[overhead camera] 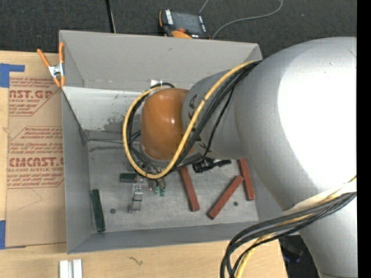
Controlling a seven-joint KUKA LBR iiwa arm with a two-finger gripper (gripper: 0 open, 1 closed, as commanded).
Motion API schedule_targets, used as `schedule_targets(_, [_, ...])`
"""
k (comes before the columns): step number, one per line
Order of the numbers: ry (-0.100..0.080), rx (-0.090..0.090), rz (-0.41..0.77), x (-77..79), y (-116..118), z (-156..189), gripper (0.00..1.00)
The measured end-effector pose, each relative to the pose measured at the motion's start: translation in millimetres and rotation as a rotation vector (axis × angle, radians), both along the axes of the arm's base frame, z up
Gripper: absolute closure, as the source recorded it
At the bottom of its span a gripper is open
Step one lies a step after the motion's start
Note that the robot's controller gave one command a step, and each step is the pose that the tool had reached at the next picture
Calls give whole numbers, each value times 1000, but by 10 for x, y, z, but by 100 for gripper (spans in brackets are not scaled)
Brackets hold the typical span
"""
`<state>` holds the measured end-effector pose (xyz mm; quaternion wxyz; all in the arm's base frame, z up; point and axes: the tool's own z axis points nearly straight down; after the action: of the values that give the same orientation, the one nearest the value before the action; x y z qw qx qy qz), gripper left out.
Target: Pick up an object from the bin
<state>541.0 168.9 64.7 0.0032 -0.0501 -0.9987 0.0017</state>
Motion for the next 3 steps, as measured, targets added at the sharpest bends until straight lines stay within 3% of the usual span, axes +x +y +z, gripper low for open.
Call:
schedule_targets(1, [-11,3,-4,109,-209,369,0])
schedule_targets(2, [-8,4,-94,113,-192,350,0])
schedule_targets(3, [-5,3,-105,184,-114,29,0])
